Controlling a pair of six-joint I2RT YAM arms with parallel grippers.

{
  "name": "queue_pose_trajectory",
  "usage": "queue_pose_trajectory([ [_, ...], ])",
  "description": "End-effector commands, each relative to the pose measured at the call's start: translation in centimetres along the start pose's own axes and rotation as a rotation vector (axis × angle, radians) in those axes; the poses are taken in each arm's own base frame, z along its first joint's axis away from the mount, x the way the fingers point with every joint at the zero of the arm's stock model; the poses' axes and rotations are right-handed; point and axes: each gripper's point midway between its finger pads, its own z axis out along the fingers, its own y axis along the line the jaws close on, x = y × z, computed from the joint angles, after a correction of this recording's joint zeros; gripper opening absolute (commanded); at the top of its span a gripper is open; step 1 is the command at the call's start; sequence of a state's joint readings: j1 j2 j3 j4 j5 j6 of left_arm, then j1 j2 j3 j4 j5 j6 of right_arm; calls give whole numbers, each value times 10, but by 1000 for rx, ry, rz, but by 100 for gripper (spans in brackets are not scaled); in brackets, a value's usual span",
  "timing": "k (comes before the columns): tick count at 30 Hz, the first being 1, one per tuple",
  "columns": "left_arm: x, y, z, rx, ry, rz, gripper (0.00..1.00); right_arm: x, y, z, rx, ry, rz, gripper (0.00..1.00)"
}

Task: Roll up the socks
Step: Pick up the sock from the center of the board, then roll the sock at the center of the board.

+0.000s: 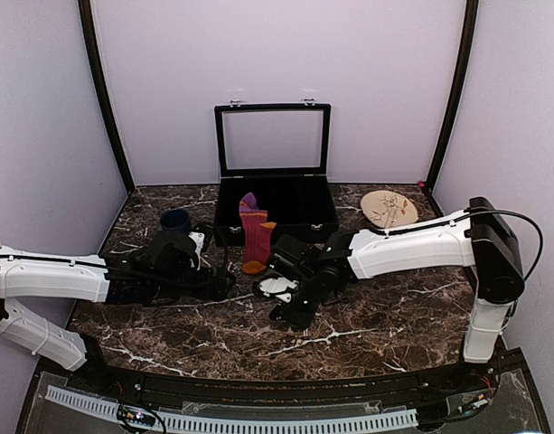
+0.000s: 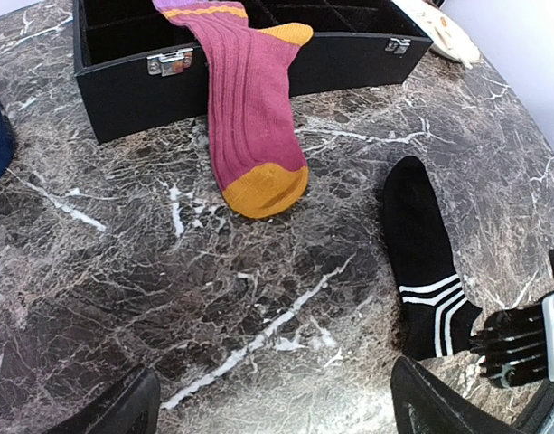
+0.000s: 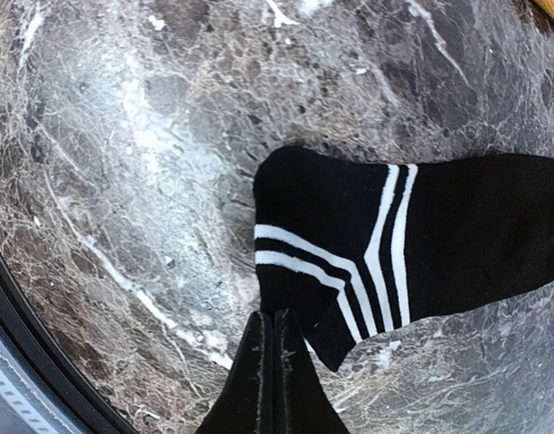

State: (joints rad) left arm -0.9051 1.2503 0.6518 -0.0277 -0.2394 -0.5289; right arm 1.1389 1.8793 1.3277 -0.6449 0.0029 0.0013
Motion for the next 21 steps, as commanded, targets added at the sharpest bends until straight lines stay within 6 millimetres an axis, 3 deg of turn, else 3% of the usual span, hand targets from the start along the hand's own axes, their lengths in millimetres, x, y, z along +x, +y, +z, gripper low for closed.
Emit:
queue_pose_trajectory([
  [1,6,-1,5,21,9,-1,91,-15,-9,-16,7,-55,26,0],
  [21,13,-20,22,97,37,25,88,-18,-49,-10,38,-76,88,0],
])
